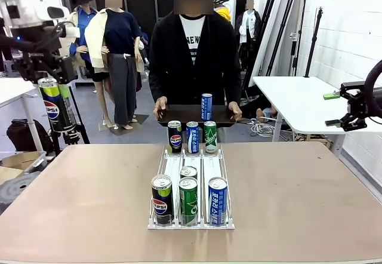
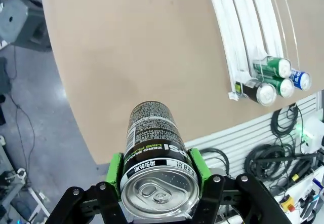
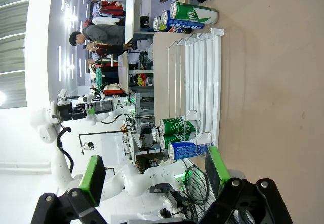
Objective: Retrieve and hand over the desired beverage to the person.
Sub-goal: Pick up another can of the same type that the person held from the Automatic Can Dispenser, then place the picked can on the Handle tray extended by the person.
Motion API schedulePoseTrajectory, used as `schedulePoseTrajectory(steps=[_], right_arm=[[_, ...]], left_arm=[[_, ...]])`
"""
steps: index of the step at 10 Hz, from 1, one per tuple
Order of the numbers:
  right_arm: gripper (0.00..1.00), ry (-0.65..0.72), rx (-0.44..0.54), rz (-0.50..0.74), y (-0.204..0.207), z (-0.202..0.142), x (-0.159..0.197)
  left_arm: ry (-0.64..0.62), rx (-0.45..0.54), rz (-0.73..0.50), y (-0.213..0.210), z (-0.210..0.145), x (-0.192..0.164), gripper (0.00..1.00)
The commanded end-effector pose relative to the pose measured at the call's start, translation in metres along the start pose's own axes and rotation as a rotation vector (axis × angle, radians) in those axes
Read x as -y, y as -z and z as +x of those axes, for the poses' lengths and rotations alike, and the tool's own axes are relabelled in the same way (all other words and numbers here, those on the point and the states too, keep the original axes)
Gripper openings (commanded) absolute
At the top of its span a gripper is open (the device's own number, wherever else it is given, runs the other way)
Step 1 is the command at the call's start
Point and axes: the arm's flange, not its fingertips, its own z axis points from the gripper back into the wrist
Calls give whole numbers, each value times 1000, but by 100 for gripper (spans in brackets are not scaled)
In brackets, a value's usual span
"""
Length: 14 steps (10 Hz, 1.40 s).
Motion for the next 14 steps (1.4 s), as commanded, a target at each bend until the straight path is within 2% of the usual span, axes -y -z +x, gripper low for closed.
schedulePoseTrajectory(steps=[1, 3, 5, 6, 14], right_arm=[[100, -8, 2, -10, 2, 0, 0], [100, -8, 2, -10, 2, 0, 0], [100, -8, 2, -10, 2, 0, 0], [100, -8, 2, -10, 2, 0, 0], [100, -8, 2, -10, 2, 0, 0]], left_arm=[[40, 91, -3, 12, -4, -11, 0], [63, 127, -24, 20, -7, -17, 0], [55, 96, -28, 20, -8, -16, 0], [44, 90, 1, 24, 4, -15, 0], [44, 90, 1, 24, 4, -15, 0]])
